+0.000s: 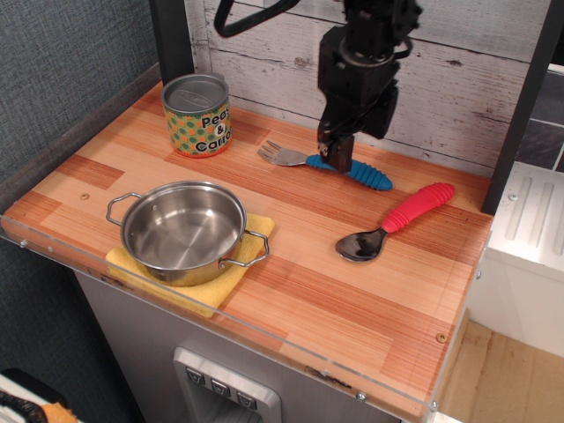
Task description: Move to the blue fork to the left side of the pan
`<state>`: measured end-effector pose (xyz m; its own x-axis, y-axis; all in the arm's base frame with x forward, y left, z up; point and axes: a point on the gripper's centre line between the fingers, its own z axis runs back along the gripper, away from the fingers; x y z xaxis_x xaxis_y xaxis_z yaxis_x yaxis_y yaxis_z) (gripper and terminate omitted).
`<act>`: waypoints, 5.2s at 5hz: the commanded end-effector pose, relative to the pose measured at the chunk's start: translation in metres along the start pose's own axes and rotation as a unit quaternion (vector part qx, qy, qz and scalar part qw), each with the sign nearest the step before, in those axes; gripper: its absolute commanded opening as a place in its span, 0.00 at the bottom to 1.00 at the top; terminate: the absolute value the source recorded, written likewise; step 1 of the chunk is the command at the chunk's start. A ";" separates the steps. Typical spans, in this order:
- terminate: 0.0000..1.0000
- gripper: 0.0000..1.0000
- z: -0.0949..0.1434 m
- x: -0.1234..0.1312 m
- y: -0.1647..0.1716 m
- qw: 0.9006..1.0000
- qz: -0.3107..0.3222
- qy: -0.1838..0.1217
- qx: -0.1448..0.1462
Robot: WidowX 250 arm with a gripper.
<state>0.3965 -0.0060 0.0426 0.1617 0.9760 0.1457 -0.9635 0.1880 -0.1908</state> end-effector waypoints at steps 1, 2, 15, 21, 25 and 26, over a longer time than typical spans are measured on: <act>0.00 1.00 -0.006 0.017 -0.003 0.999 0.038 0.014 0.012; 0.00 1.00 -0.011 0.015 -0.002 0.998 0.053 0.022 0.026; 0.00 0.00 0.089 0.084 0.130 0.795 -0.602 0.072 0.026; 0.00 0.00 0.046 0.180 0.165 0.767 -0.637 0.040 0.064; 0.00 0.00 0.013 0.192 0.172 0.758 -0.650 0.046 0.029; 0.00 0.00 0.005 0.194 0.172 0.758 -0.650 0.048 0.019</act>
<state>0.2374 0.2013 0.0246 0.9965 -0.0307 0.0778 0.0270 0.9984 0.0491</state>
